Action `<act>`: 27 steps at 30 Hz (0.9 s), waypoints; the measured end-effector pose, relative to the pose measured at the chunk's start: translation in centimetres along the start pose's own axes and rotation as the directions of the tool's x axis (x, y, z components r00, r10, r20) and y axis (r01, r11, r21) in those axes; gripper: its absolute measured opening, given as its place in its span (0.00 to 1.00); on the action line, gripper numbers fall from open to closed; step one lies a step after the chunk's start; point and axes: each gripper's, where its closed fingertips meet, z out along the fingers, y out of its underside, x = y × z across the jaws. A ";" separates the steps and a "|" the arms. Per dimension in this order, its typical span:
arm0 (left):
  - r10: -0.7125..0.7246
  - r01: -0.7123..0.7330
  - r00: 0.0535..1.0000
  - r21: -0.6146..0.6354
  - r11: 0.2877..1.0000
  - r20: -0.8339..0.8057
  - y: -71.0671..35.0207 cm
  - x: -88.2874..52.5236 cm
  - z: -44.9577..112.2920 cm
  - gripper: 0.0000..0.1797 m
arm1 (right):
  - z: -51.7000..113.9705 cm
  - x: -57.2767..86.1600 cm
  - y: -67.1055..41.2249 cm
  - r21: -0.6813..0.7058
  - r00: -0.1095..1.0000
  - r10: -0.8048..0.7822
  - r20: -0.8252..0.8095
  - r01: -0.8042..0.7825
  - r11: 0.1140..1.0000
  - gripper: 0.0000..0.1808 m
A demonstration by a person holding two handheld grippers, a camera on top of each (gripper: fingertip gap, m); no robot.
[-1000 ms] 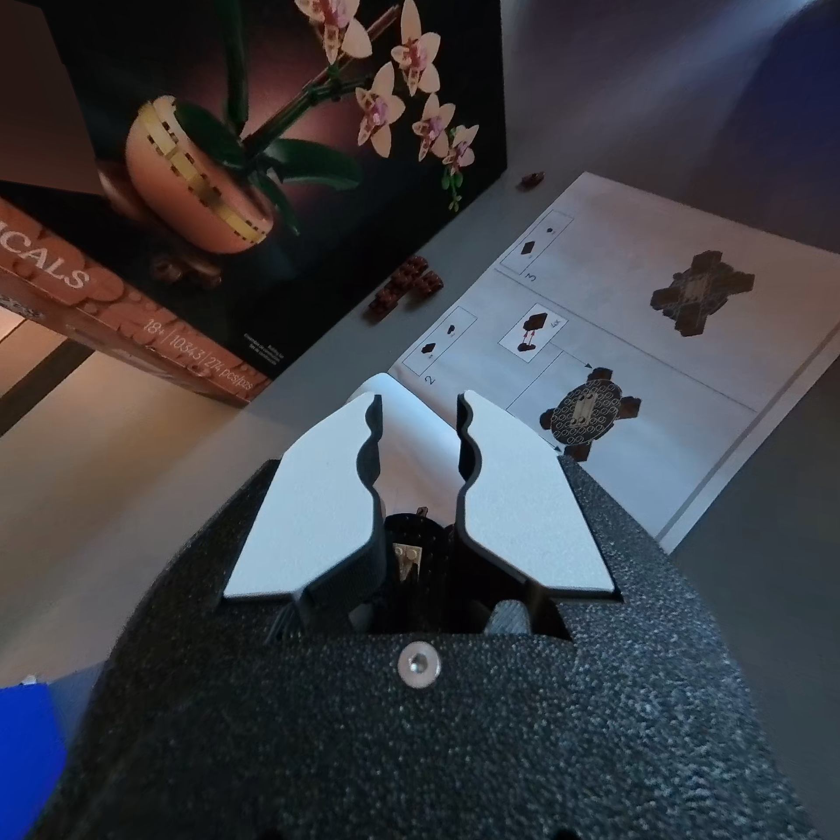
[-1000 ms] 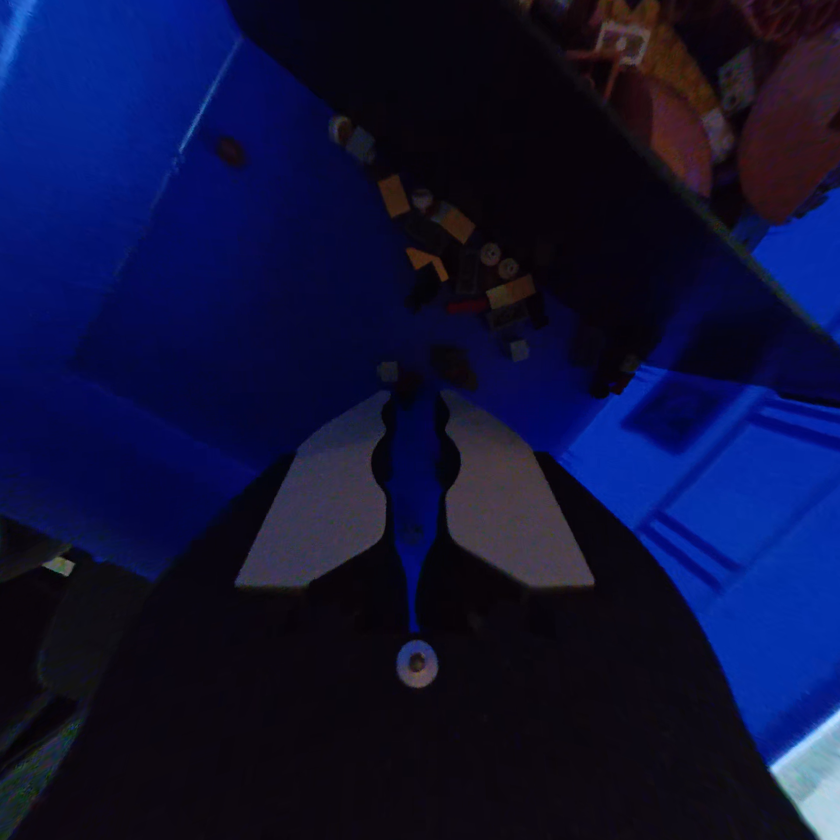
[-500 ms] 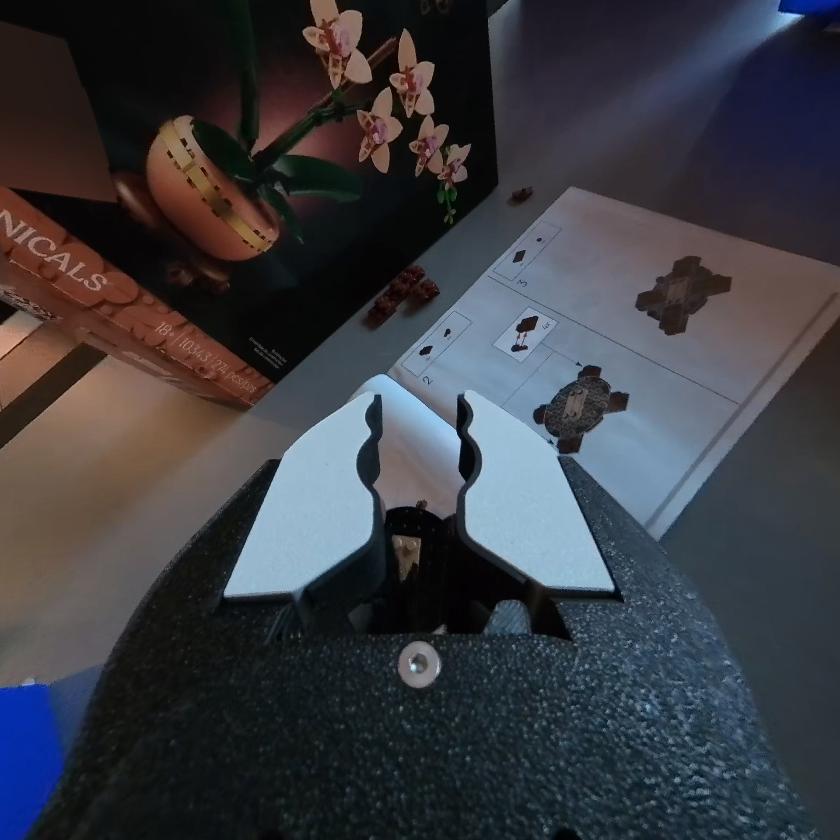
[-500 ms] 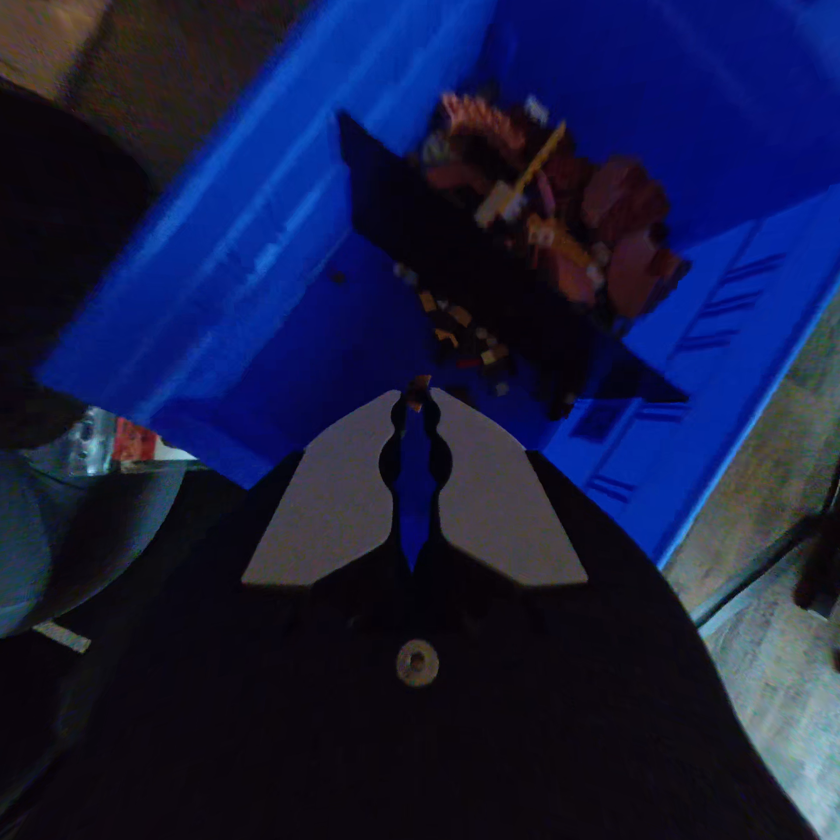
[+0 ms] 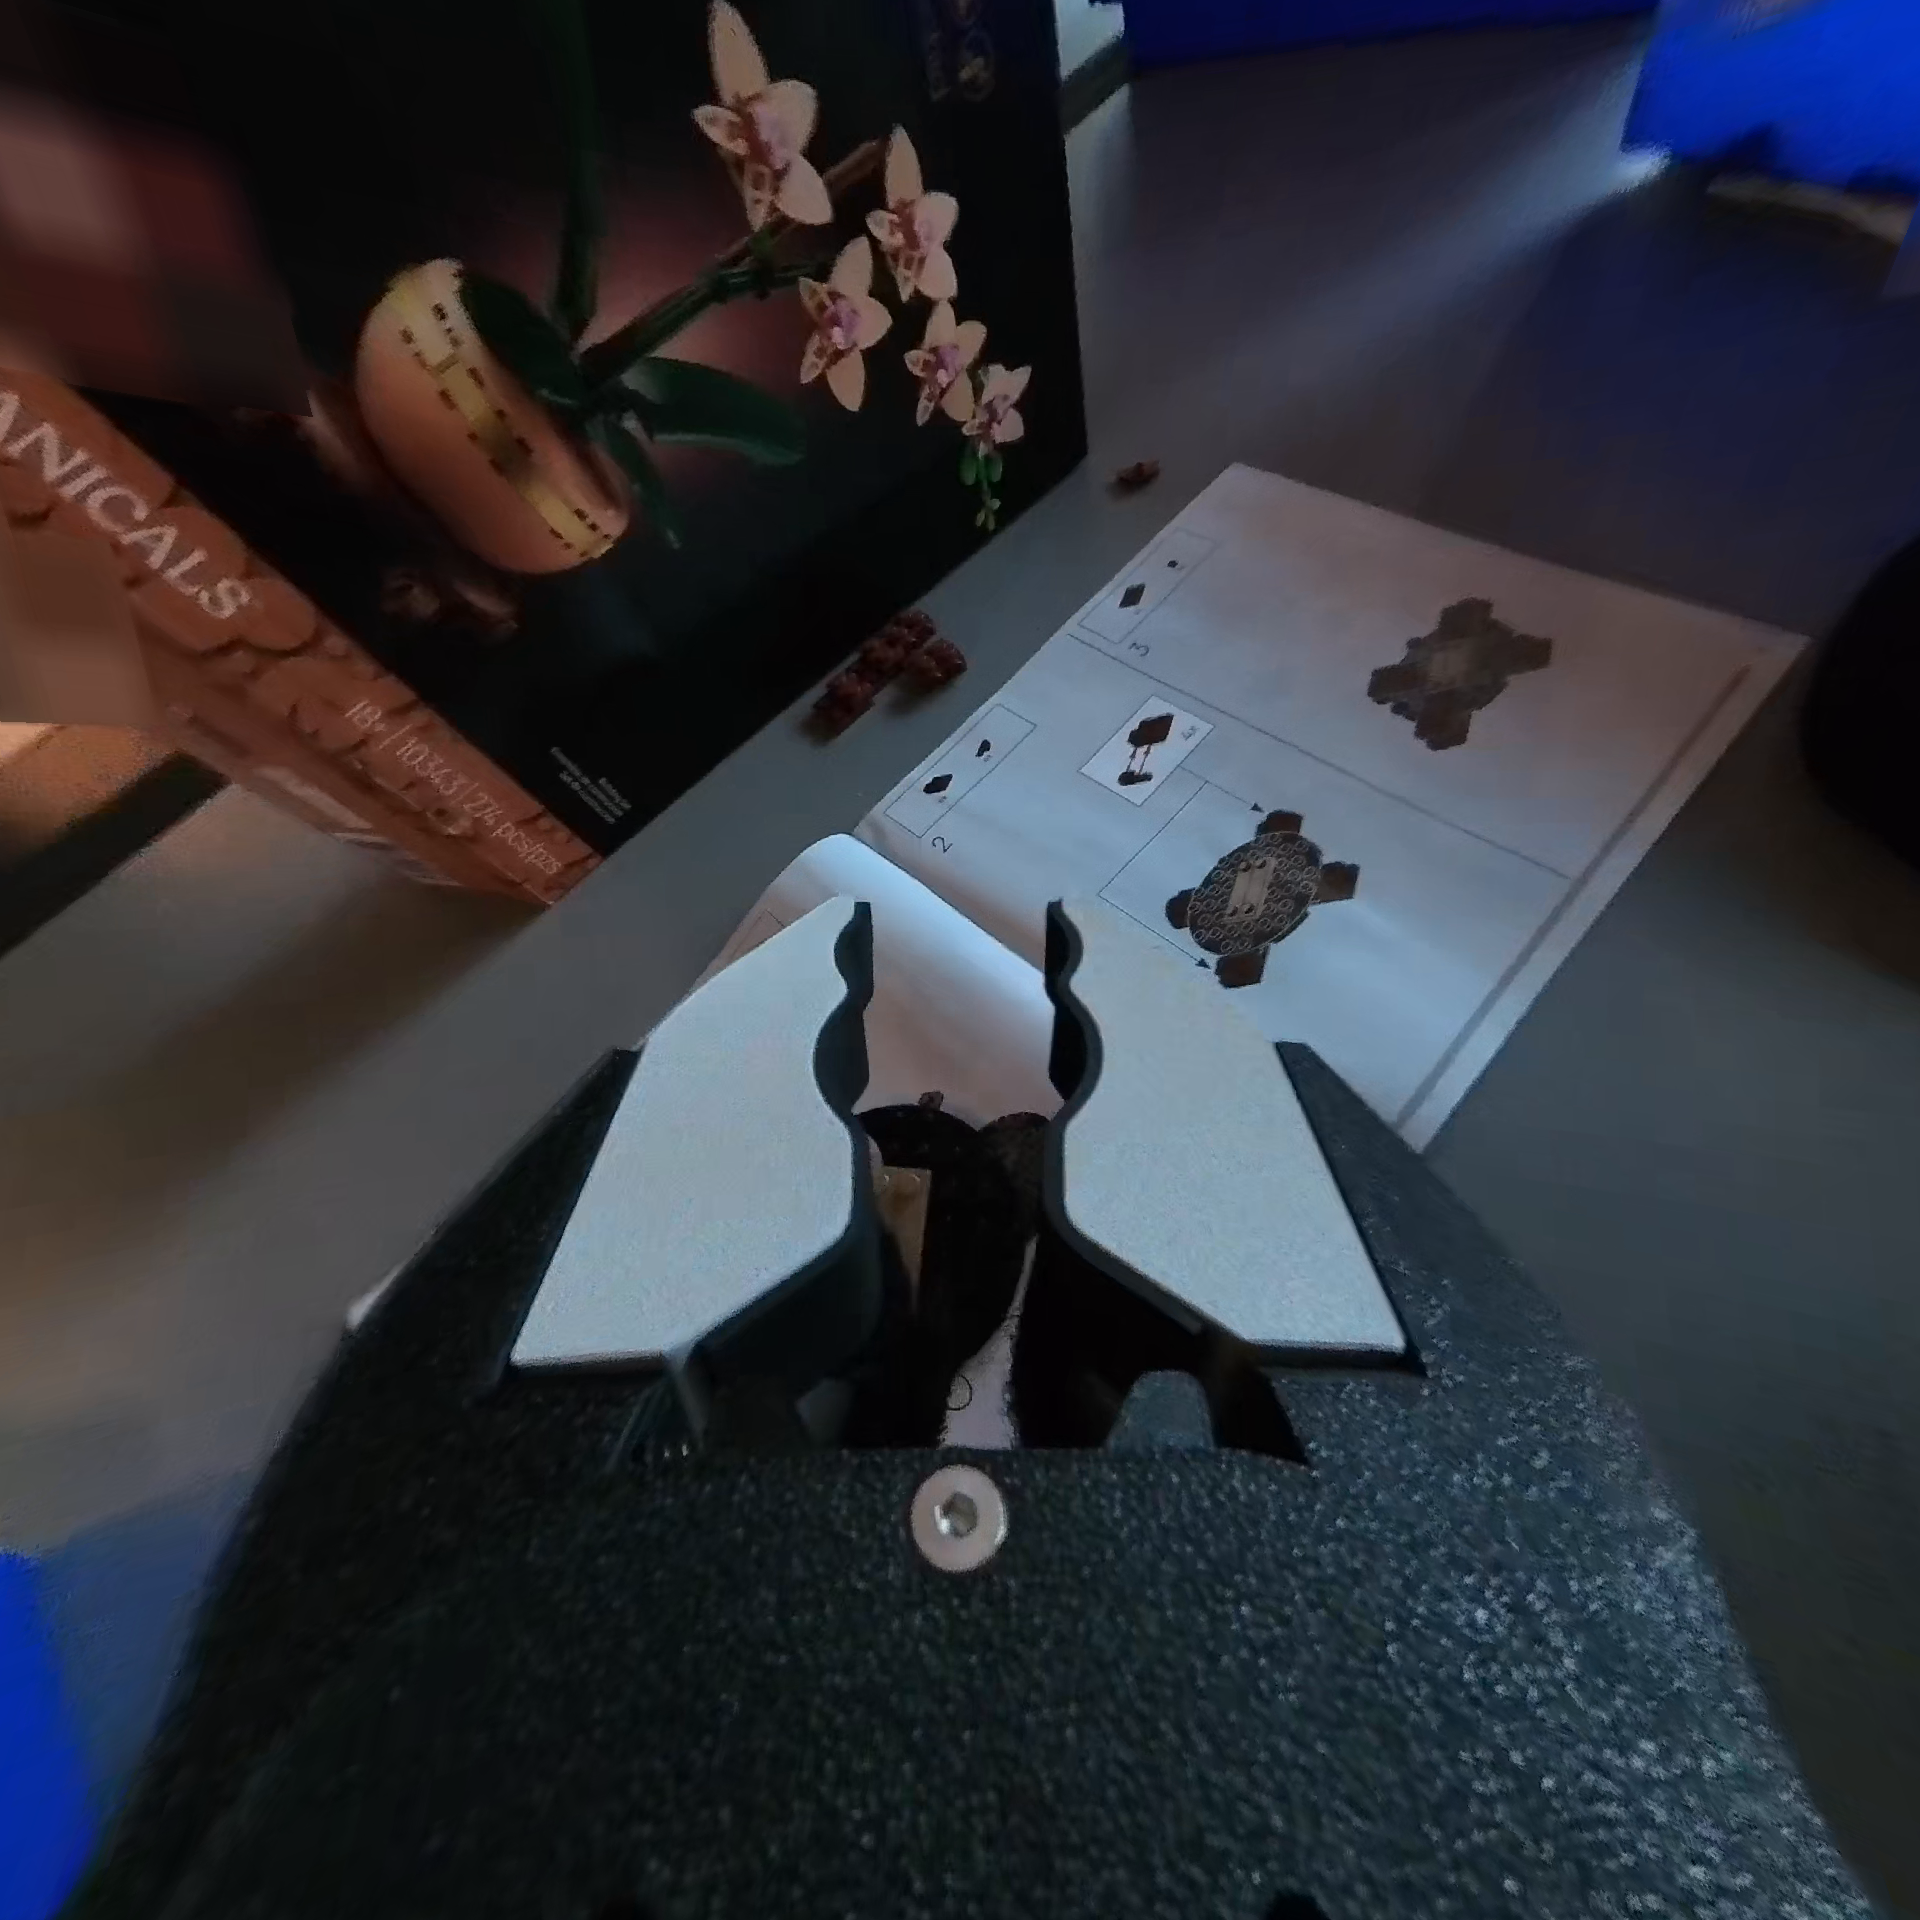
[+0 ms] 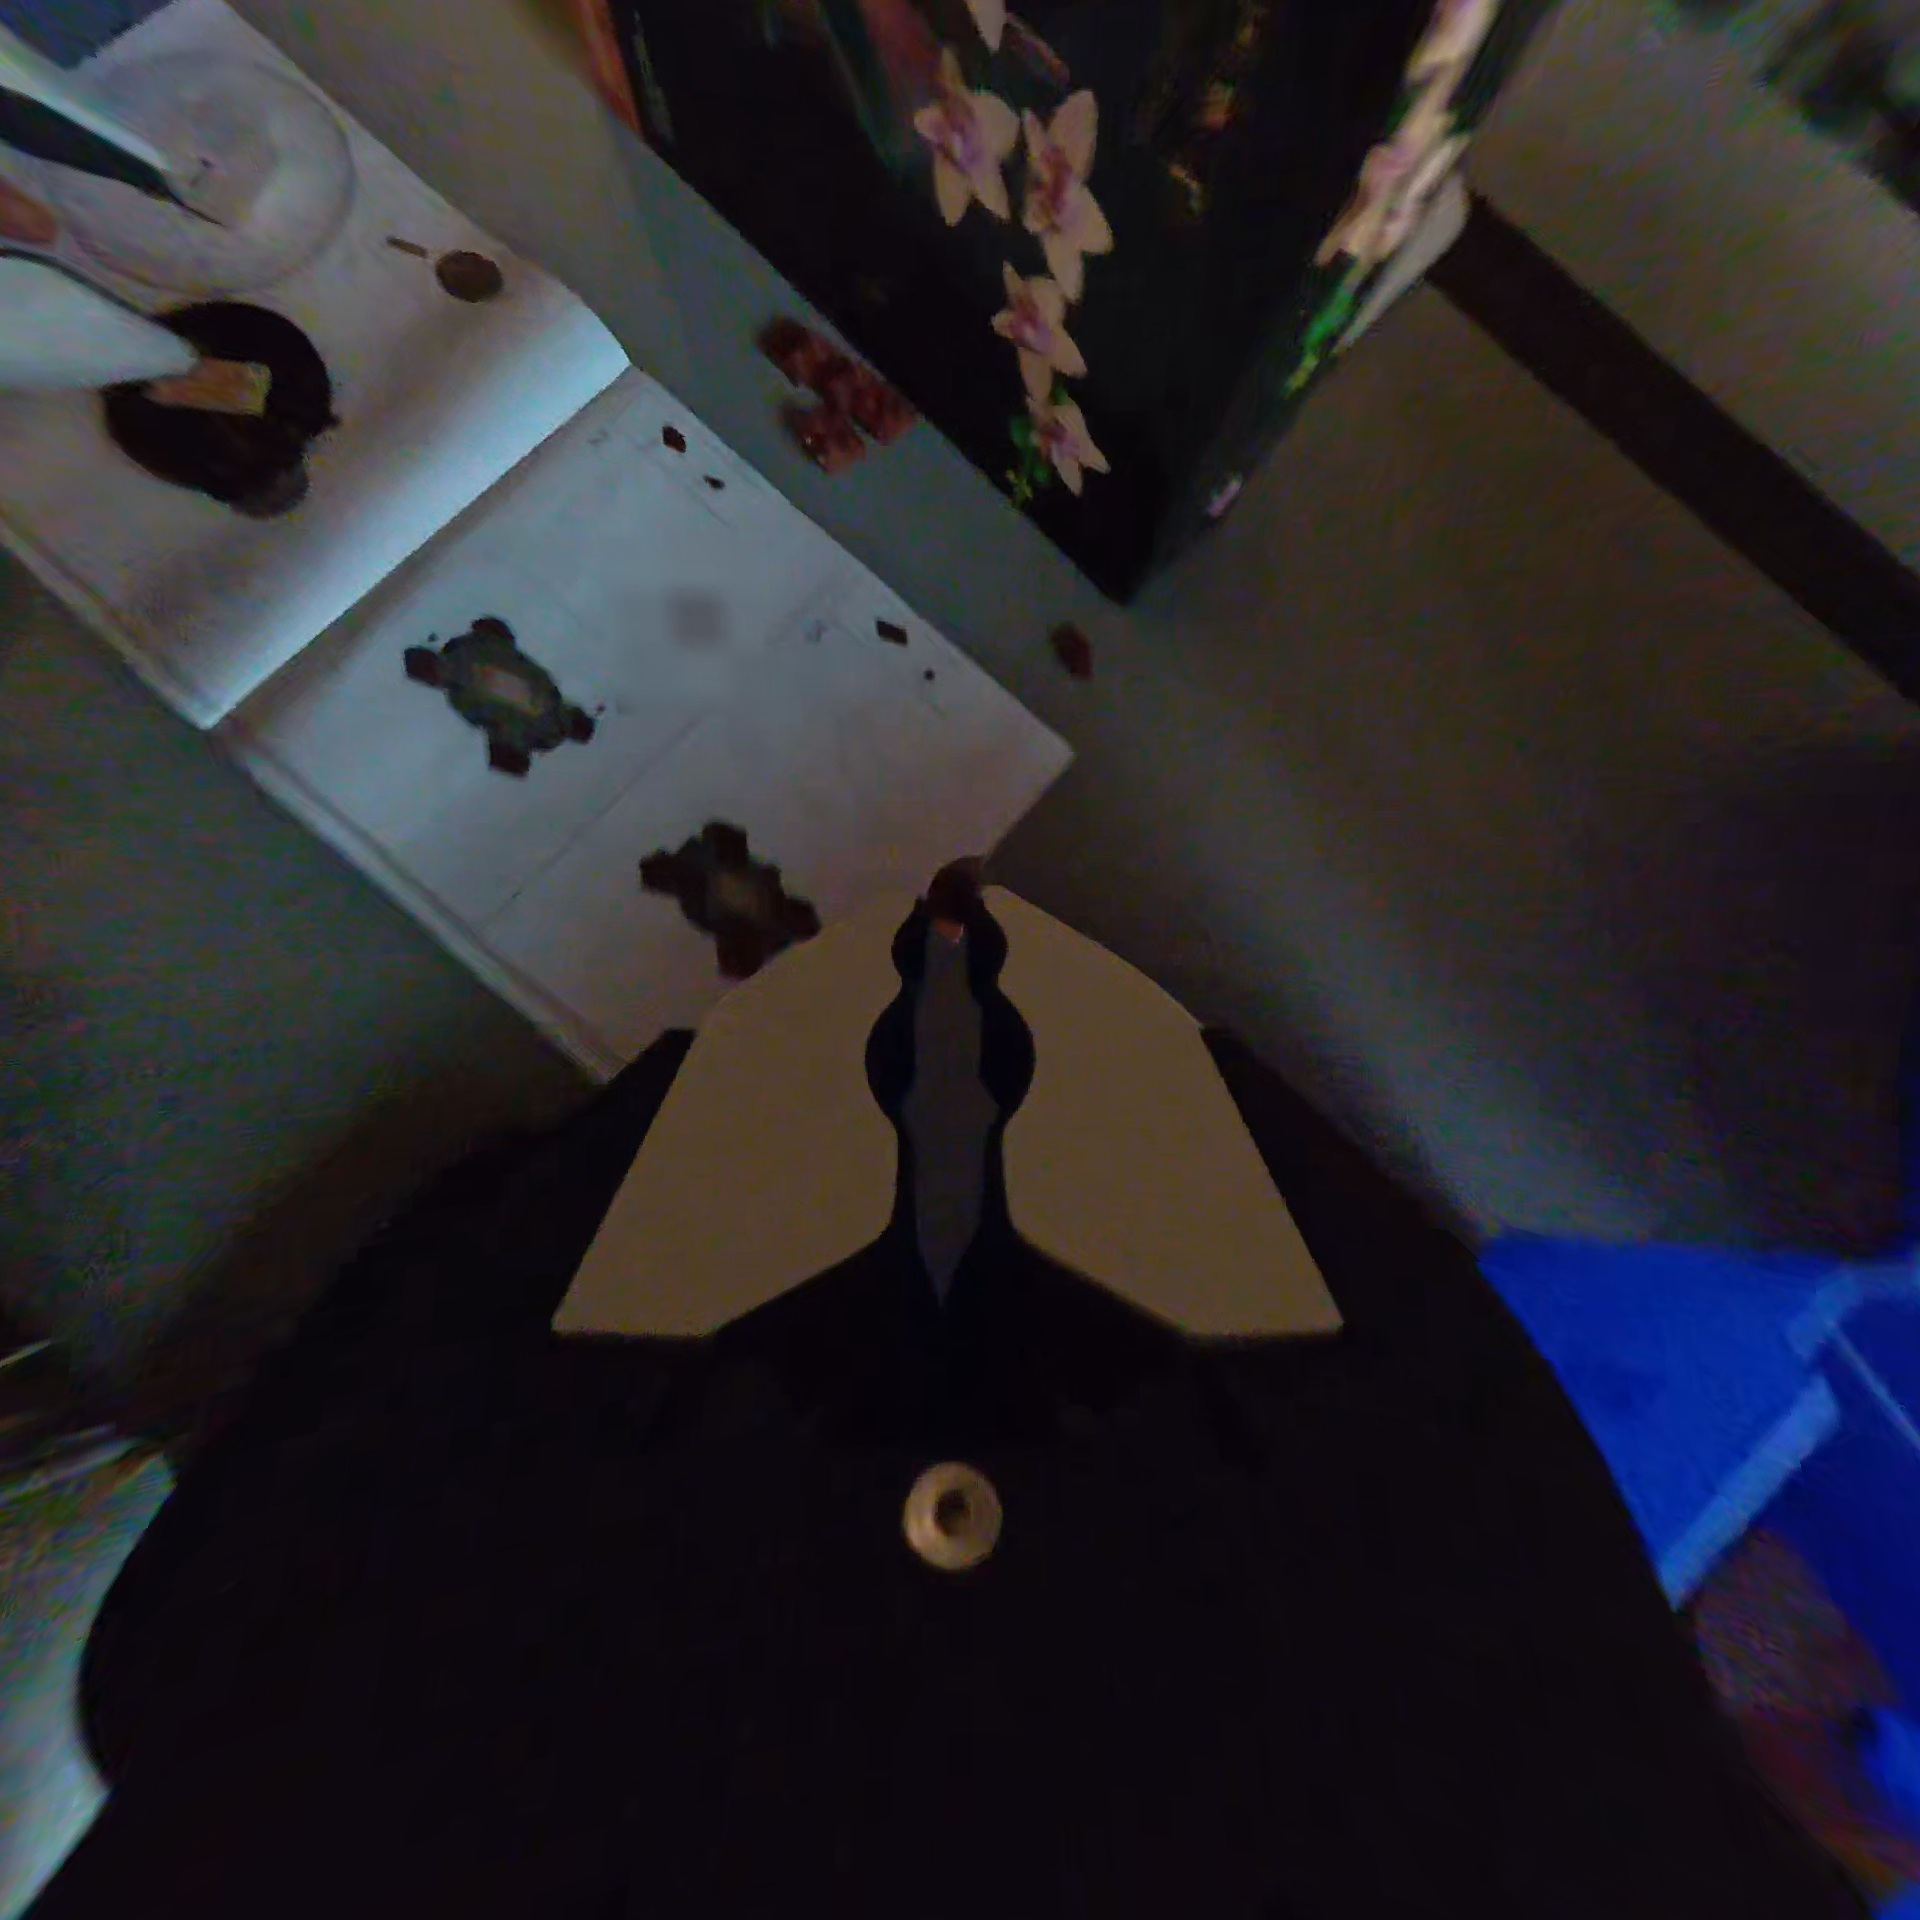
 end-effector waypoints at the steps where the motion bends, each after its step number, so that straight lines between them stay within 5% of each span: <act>1: -0.013 0.013 1.000 0.005 1.000 -0.012 0.0 0.0 -0.1 0.17 | 1.7 0.1 -0.3 -0.020 1.000 -0.012 0.023 0.012 1.000 0.03; 13: -0.043 0.043 0.999 -0.007 0.999 0.014 0.7 -2.0 -0.4 0.17 | 12.9 4.0 0.6 -0.248 0.996 -0.031 0.081 0.050 0.967 0.04; 27: -0.044 0.044 0.999 -0.033 0.998 0.023 0.9 -2.4 -0.2 0.17 | 13.1 4.4 0.7 -0.231 0.996 -0.024 0.090 0.045 0.972 0.11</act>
